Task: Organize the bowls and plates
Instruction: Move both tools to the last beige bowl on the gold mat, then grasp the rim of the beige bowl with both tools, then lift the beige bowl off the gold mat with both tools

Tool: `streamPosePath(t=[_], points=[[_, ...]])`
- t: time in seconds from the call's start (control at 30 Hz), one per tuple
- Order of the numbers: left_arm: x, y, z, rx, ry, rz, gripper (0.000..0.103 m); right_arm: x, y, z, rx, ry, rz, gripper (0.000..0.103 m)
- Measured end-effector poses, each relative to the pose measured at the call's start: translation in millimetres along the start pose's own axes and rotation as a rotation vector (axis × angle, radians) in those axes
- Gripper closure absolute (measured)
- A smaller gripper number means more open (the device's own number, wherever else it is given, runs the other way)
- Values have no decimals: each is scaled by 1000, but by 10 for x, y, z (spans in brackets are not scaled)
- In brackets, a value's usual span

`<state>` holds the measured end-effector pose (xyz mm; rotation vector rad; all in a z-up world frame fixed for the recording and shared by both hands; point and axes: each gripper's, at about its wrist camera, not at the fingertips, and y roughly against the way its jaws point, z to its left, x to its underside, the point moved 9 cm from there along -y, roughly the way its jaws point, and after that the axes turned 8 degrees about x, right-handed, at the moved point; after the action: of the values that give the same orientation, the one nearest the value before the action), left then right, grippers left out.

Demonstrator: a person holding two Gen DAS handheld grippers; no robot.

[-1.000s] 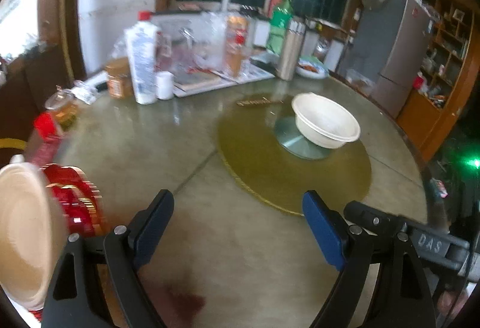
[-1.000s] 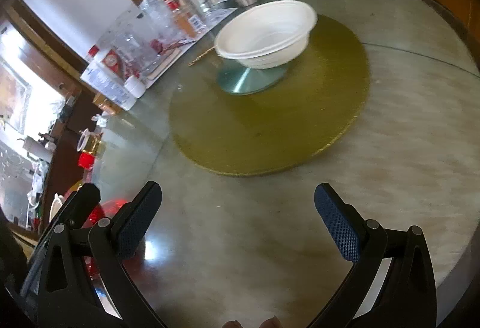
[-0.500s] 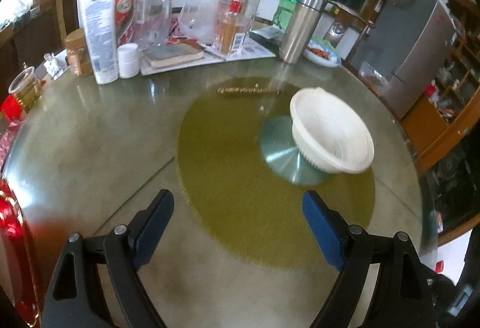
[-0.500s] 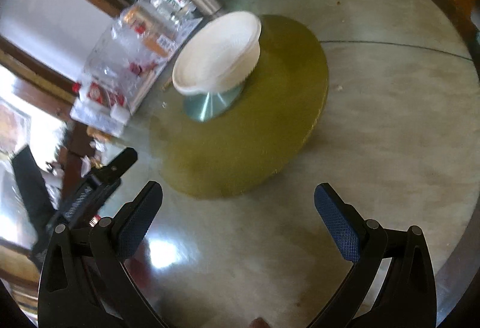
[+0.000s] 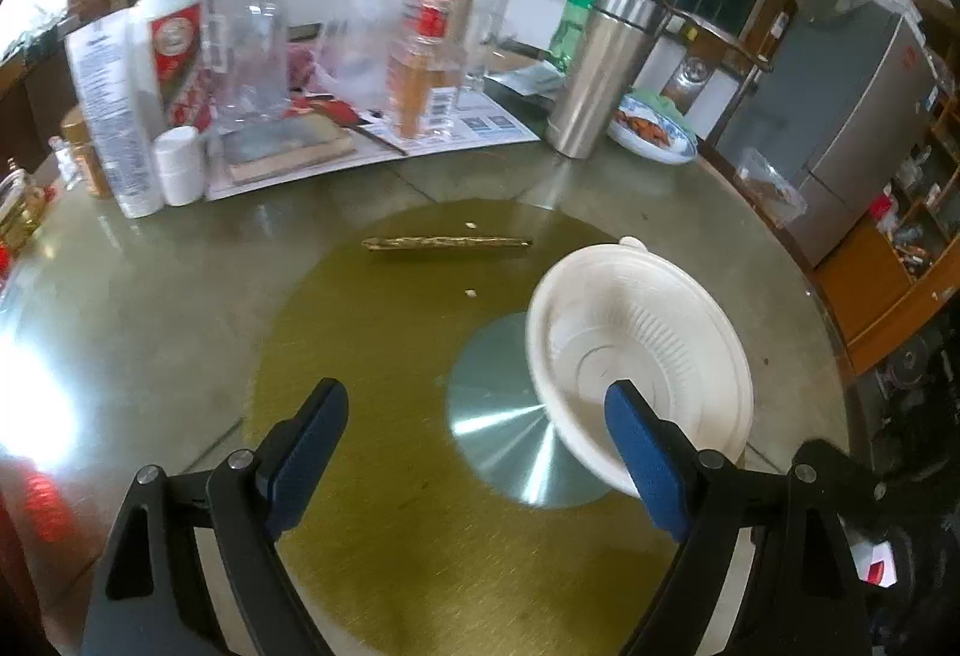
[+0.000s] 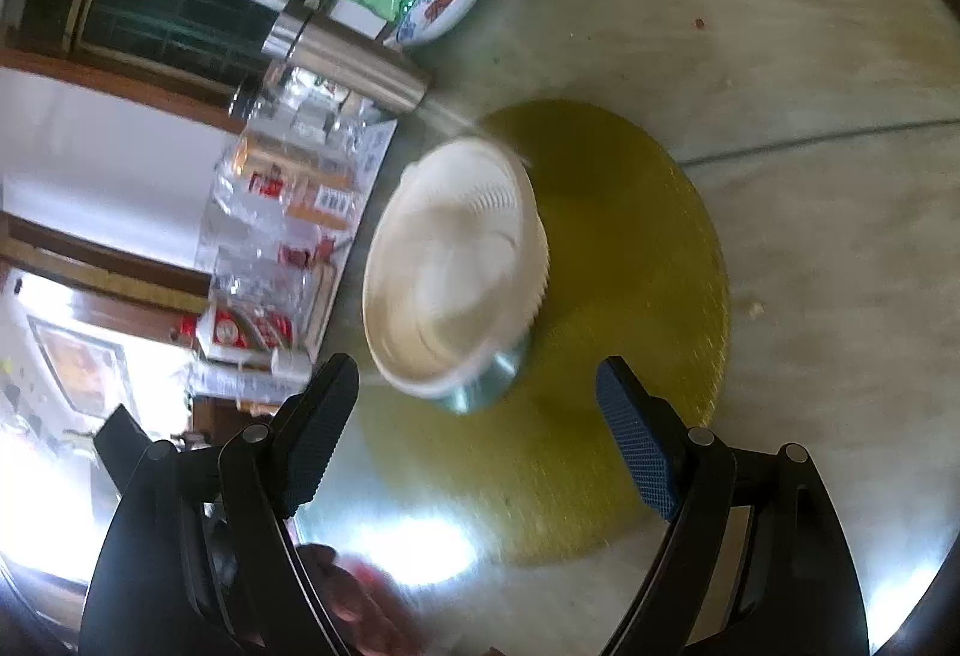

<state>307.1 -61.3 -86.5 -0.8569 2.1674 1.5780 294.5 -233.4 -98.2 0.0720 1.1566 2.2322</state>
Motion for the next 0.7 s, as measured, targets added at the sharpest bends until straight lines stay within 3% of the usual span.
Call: streamPosePath(t=[0.3, 0.43, 0.47, 0.53, 0.57, 0.7], points=[[-16, -317, -47, -24, 22, 13, 15, -239, -200, -3, 38, -26, -32, 26], [7, -392, -79, -30, 10, 16, 15, -260, -317, -59, 76, -26, -23, 42], [15, -422, -84, -36, 3, 19, 17, -254, -336, -79, 88, -22, -19, 59], [59, -510, -119, -77, -80, 64, 69, -223, -384, -115, 139, 3, -10, 93], [86, -543, -155, -60, -108, 100, 88, -189, -368, -94, 121, 8, -5, 95], [92, -435, -111, -28, -93, 115, 88, -109, -220, -101, 121, 23, -44, 95]])
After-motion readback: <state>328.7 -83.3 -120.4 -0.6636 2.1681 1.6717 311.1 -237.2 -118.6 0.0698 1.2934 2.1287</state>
